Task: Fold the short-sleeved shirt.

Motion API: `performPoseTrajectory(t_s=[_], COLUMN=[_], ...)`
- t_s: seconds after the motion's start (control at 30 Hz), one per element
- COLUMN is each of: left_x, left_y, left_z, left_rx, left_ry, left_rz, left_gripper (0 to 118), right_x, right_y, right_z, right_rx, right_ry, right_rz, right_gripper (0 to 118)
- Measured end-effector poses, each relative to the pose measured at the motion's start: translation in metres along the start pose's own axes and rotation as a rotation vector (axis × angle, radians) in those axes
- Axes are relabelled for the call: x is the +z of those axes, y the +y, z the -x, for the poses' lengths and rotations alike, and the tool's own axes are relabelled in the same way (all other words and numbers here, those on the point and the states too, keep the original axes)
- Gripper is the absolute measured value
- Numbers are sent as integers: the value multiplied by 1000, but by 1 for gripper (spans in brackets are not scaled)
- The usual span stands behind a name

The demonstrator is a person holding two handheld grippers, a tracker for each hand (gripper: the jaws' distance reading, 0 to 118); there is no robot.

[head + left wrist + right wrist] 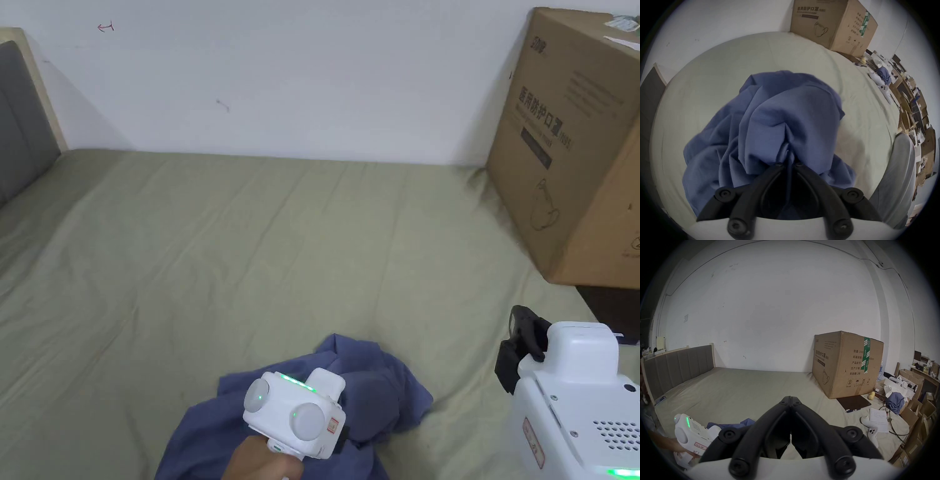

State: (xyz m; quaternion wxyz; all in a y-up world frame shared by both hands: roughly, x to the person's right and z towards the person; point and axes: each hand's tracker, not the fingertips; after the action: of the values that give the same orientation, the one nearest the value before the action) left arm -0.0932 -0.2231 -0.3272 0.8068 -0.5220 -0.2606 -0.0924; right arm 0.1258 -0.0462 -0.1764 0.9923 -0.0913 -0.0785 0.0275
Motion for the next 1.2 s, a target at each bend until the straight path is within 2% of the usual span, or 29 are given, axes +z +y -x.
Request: performPoseTrajectory(t_s=[0.07,0.1,0.2,0.23,0.43,0.6,0.77,0.87,0.9,0.93,1.0,1.03,1.07,1.1,1.13,1.2], left_x=[9,18,45,59,145,210,248,255,256,255,255,254,253,250,249,248], left_y=[0,0,4,9,24,21,4,-11,-15,-20,-25,-27,-28,-27,-28,-28], left_z=[5,5,11,9,29,46,66,74,76,77,79,82,82,81,80,81], left_rx=[63,84,96,111,200,177,152,138,124,123,102,93,82,83,80,99], left_ry=[-22,-22,-20,-40,-44,109,244,338,371,402,400,388,383,391,415,345], left_rz=[-57,-72,-145,-194,-491,-748,-922,-990,-1002,-1016,-995,-1002,-1003,-989,-975,-958], left_gripper=[10,27,94,100,101,101,101,100,98,91,87,76,48,2,0,0], right_x=[1,1,2,2,6,8,9,6,6,5,6,6,6,6,6,6], right_y=[1,1,3,3,16,27,35,37,37,37,38,38,39,39,39,40], right_z=[0,0,0,0,4,9,15,18,19,20,22,22,23,24,25,25], right_rx=[6,9,15,15,3,-1,0,-2,-3,-3,-2,0,1,2,2,-1], right_ry=[1,1,0,-1,-8,-6,-7,-2,1,2,7,10,11,12,15,18], right_rz=[0,-1,2,1,-32,-63,-94,-105,-106,-108,-111,-112,-113,-114,-114,-115], right_gripper=[0,0,0,0,0,0,0,0,0,0,0,0,0,0,0,0])
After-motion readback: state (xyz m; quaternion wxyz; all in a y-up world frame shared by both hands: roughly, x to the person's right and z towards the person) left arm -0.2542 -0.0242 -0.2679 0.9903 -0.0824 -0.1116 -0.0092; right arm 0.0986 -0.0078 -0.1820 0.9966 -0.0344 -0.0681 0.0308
